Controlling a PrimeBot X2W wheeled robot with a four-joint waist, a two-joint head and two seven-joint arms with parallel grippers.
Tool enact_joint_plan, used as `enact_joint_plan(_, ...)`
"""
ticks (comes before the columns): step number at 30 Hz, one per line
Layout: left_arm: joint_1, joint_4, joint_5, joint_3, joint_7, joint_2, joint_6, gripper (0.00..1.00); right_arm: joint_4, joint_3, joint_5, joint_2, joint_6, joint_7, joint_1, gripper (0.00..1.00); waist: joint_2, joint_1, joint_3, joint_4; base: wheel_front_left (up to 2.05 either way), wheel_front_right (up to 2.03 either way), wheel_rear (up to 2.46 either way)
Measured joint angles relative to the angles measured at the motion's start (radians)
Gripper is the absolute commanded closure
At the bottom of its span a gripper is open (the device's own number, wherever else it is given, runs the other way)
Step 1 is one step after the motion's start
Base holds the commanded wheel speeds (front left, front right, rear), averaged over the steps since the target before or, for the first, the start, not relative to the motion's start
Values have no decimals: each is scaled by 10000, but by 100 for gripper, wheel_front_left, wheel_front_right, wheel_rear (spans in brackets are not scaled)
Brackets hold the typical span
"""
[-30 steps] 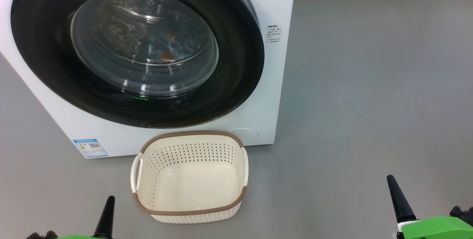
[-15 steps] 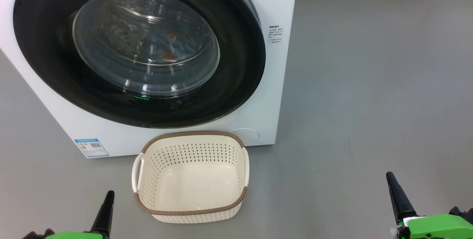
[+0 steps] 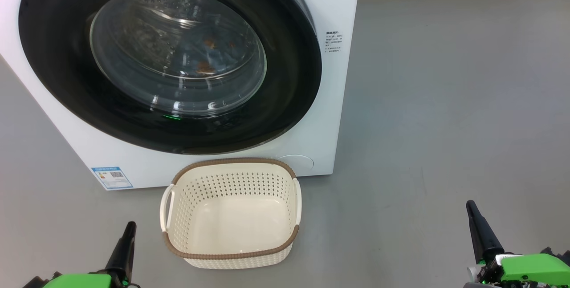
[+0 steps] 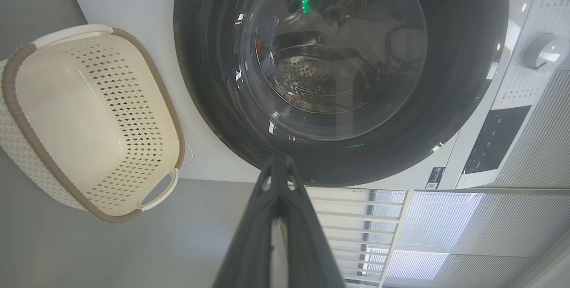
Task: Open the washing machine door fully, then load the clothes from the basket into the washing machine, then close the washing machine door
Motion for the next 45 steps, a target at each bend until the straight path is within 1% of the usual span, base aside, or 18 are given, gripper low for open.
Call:
enact_joint_plan(2, -89, 21, -347, 25, 77, 4, -2, 100, 29, -21, 326, 17, -2, 82, -111, 100, 0, 0, -4, 9, 0, 0, 0)
enact_joint_plan(5, -141, 23, -479, 44, 150, 6, -2, 100, 25, -21, 489, 35, -2, 90, -197, 100, 1, 1, -5, 12, 0, 0, 0)
enact_joint_plan(45, -141, 27, -479, 67, 161, 4, -2, 100, 27, -29, 489, 36, -2, 90, -196, 100, 0, 0, -5, 12, 0, 0, 0)
